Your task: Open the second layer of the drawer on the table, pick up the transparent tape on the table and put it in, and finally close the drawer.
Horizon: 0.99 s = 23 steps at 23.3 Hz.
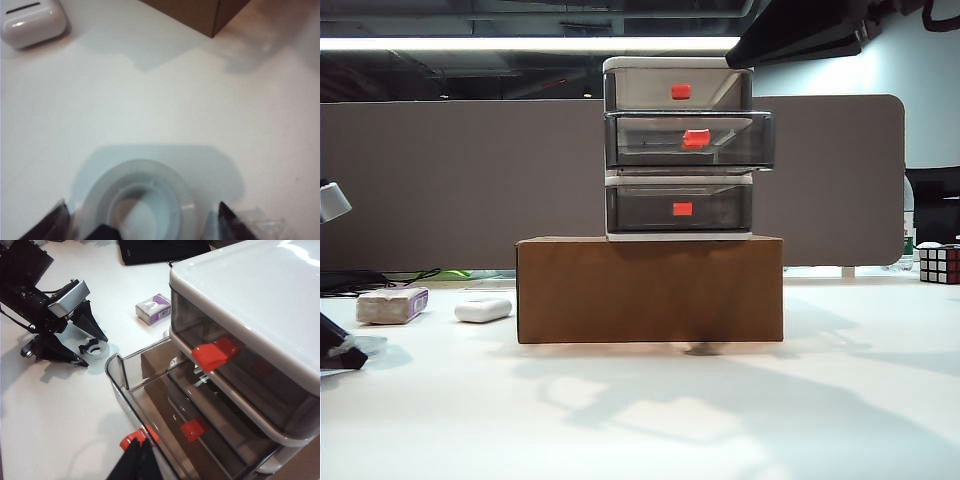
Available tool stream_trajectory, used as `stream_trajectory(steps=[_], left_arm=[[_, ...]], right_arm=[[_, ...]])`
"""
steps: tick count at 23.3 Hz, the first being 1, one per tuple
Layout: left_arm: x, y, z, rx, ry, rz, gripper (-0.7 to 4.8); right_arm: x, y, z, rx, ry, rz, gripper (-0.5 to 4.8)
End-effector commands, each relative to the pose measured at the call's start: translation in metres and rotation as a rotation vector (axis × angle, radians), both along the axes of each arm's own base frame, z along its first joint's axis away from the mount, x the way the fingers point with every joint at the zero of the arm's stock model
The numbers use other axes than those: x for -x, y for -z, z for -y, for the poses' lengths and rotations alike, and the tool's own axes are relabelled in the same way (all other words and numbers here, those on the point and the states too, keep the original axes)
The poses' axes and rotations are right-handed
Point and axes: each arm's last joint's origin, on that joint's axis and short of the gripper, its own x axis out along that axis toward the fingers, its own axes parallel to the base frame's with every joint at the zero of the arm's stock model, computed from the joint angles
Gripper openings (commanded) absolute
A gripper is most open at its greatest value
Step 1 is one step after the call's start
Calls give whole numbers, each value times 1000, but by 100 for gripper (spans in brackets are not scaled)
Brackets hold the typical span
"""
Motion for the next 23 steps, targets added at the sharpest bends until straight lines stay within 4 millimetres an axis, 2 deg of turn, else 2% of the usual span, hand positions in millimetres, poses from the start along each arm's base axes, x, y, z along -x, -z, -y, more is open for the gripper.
stream_trajectory(steps=[1, 5, 6, 7, 8, 10, 12, 13, 16, 17, 21, 22, 23], left_arm=[[-1, 6, 0, 8, 4, -14, 372], [-2, 7, 0, 8, 4, -15, 350], [-2, 7, 0, 8, 4, -15, 284], [-2, 7, 0, 8, 4, -15, 252], [-2, 7, 0, 8, 4, -15, 188], [-2, 7, 0, 8, 3, -13, 147], [-3, 5, 0, 34, 7, -11, 138], [-5, 2, 0, 64, 13, -11, 109], [-11, -15, 0, 118, 23, 32, 51], [-11, -20, 0, 127, 36, 54, 50], [1, -72, 11, 141, 88, 242, 51], [7, -89, 22, 145, 153, 319, 51], [10, -95, 29, 144, 188, 355, 51]], right_arm=[[0, -2, 0, -2, 1, 21, -5], [0, -3, 0, 0, 4, 24, -5], [0, -3, 0, 1, 9, 26, -5], [0, -3, 0, 2, 11, 26, -5], [0, -3, 0, 2, 11, 26, -5], [0, -3, 0, 1, 11, 28, -5], [0, -3, 0, 0, 11, 31, -5], [0, -3, 0, 0, 11, 31, -5], [0, -3, 0, 0, 11, 31, -5], [0, -3, 0, -1, 11, 32, -5], [3, -8, 2, -8, 15, 55, -5], [4, -10, 2, -11, 23, 68, -5], [5, -11, 3, -13, 25, 74, -5]])
